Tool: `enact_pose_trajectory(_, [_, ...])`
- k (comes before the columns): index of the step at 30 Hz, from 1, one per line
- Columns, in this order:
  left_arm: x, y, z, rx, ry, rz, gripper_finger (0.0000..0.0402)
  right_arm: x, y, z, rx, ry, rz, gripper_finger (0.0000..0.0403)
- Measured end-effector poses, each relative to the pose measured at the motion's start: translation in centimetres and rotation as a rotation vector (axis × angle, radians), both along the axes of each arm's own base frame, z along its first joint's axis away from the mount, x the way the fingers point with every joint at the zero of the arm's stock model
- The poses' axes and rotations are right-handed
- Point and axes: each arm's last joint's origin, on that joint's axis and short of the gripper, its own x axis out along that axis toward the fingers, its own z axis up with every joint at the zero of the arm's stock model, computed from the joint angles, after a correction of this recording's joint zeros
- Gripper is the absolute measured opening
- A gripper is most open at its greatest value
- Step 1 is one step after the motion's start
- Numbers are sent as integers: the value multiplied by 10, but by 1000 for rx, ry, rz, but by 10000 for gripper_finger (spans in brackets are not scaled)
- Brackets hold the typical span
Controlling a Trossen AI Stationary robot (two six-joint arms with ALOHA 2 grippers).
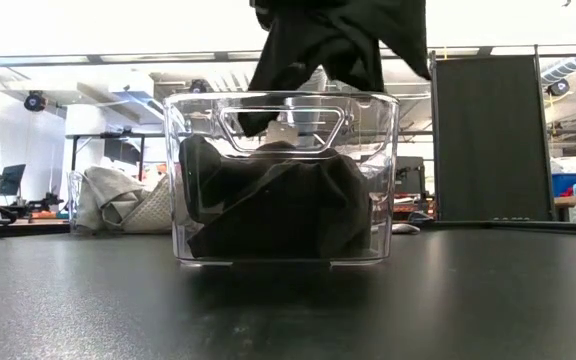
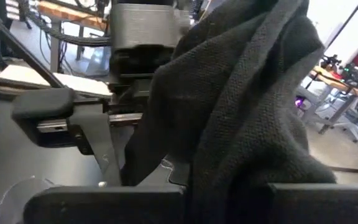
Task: Sort towels by color in basket
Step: Put the black towel into the bottom transparent bin
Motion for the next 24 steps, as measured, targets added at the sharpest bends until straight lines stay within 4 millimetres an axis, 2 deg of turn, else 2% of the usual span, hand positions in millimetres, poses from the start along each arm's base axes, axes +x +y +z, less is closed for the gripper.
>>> enact_pose_trajectory(3, [1, -3, 0, -6, -5, -56, 153, -1, 0, 2, 24, -19, -3, 9])
enact_pose_trajectory(7, [0, -5, 2, 13, -7, -104, 32, -4, -2, 5, 71, -38, -15, 9])
enact_pose_trajectory(8, [0, -5, 3, 11, -14, -125, 18, -4, -4, 5, 88, -41, -22, 9])
enact_pose_trajectory(12, [-1, -10, 10, 25, -68, -229, 10, -3, -14, 1, 167, -20, -65, 9])
enact_pose_trajectory(17, [-2, -12, 12, 38, -85, -249, 4, 2, -26, -11, 266, 6, -92, 27])
enact_pose_trajectory(20, [-2, -13, 13, 32, -94, -270, 2, 3, -29, -13, 320, 16, -36, 60])
enact_pose_trajectory(24, [-3, -15, 14, 0, -98, -271, 2, -1, -31, -11, 329, 11, -29, 125])
